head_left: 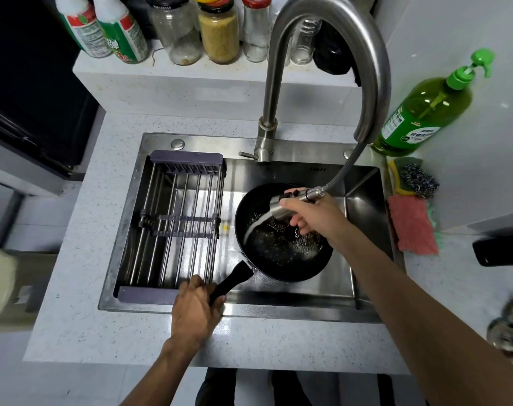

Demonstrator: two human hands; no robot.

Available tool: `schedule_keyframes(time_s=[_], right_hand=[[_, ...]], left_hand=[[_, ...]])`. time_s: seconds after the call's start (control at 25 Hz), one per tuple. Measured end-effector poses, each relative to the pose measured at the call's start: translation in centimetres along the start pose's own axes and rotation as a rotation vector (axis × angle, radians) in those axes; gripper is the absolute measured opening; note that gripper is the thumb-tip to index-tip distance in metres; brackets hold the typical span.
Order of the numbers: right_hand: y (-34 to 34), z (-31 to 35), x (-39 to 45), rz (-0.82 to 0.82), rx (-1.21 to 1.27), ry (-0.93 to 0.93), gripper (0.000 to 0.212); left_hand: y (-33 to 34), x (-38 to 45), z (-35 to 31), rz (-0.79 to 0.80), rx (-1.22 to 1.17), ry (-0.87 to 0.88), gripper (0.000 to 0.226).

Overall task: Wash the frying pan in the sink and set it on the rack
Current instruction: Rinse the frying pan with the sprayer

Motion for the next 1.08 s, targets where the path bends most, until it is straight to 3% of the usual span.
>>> schedule_keyframes(time_s=[0.24,0.4,0.6,0.88,1.08], right_hand=[[-1.6,-0.3,2.2,-0.197,0.021,0.003,0.05],[-3.5,-1.4,2.6,-0.347,-0.029,0.031,0.05],[-2.1,-0.3,3.0,-0.157,0.037,0.005,0.054],[-1.2,0.5,2.1,0.152,-0.071,-0.028,0.031],[-2.2,-0.1,2.3,-0.048,-0.021,0.015,0.043]], left_hand=[[-0.2,-0.1,-0.2,-0.011,0.045,0.047,0.028],[-0.2,-0.1,-0.3,-0.016,0.078,0.063,0.025],[-0.3,-0.1,-0.5,-0.009,0.074,0.062,0.025],[-0.4,0.0,-0.3,0.038,-0.007,-0.024,0.028],[-0.5,0.0,-0.3,0.05,0.041,-0.022,0.03]])
Point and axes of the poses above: each hand's wrist, its own x-axis towards the middle knuckle, its own y-axis out of the palm, z = x × y, the point moved 1 cm from there along x, towards the middle knuckle, and after that the axes turned 15 degrees about -x, right-handed, at the moved point
